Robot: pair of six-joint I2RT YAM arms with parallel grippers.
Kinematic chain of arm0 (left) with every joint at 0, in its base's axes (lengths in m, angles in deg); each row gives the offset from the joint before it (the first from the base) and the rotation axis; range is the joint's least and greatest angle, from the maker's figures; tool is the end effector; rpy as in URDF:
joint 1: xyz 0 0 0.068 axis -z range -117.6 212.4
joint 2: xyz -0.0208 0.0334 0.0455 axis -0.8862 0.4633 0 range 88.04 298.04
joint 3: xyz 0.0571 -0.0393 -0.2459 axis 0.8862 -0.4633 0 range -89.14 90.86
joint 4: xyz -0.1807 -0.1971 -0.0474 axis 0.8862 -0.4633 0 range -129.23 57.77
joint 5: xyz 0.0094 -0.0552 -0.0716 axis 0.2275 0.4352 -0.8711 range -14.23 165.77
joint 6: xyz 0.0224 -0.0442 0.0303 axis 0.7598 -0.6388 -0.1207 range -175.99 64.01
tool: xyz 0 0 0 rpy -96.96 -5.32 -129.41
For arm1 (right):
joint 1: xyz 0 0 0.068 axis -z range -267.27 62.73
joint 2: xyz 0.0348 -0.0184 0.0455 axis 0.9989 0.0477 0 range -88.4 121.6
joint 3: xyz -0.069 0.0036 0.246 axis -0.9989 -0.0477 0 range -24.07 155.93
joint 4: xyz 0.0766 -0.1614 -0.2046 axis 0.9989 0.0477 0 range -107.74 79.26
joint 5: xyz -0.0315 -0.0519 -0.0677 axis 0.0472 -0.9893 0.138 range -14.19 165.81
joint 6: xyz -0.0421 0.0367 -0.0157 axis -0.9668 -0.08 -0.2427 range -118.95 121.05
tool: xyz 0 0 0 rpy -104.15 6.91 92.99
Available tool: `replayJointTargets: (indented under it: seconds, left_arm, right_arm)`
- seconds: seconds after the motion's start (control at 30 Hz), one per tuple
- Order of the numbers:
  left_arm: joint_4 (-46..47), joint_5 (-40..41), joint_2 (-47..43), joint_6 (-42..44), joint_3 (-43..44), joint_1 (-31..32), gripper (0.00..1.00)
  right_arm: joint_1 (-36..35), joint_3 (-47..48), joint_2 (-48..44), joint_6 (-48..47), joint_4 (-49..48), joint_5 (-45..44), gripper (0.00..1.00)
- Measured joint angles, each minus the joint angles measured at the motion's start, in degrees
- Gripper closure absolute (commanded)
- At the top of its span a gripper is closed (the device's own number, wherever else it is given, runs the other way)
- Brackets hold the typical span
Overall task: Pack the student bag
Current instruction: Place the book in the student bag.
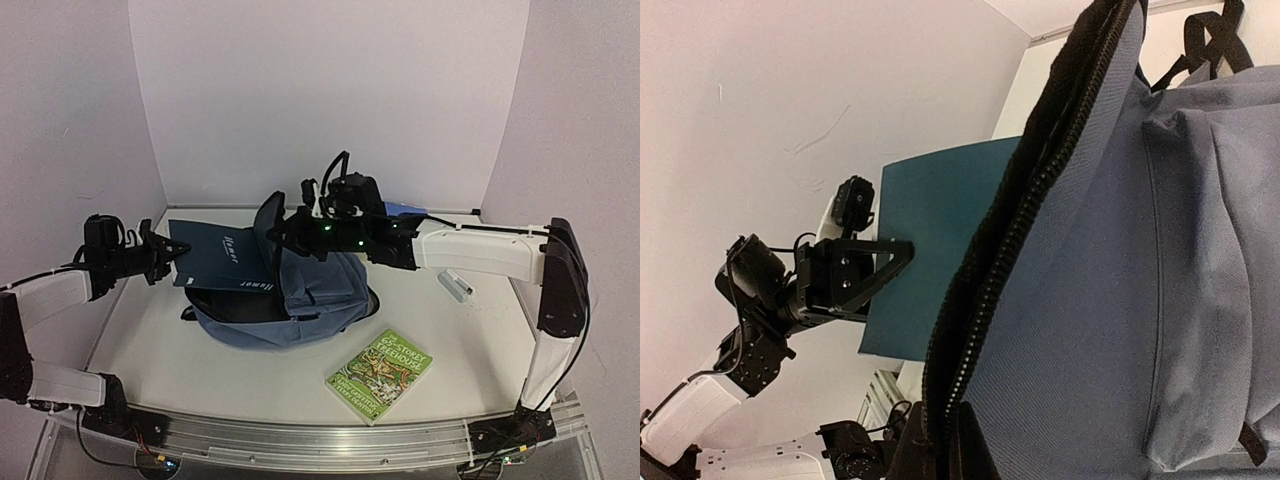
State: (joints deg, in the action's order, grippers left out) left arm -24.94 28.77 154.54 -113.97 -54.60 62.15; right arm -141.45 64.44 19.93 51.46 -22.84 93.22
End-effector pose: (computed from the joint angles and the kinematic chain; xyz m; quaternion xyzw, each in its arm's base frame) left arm 0.2637 -0.0293 0.2119 -0.1876 0.7792 -0.5330 0.2714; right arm 0.2640 0.3871 0.2880 -0.1181 0.7793 0.5509 0.2744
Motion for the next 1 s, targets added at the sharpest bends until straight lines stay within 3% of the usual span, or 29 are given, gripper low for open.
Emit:
replayJointTargets:
  seconds: [0.27,0.73,0.9,1.0]
  left_arm:
    - [8.21,2.11,5.15,-3.1,-1.35,4.77,0.89]
    - [16.96,8.41,20.81,-3.18,1.9,15.35,0.78]
    - [16.52,9.44,26.38,-0.86,6.58,16.87,0.66]
    - [14.15,10.2,28.14,1.79,8.91,17.45,0.55]
  right_arm:
    - [-0.34,0.69,0.0,-0.2,0.05,0.0,1.0]
    - [-0.53,0.85,0.0,-0.24,0.03,0.0,1.0]
    - [-0.62,0.85,0.0,-0.24,0.03,-0.02,1.0]
    - [-0.7,0.85,0.0,-0.24,0.01,-0.08,1.0]
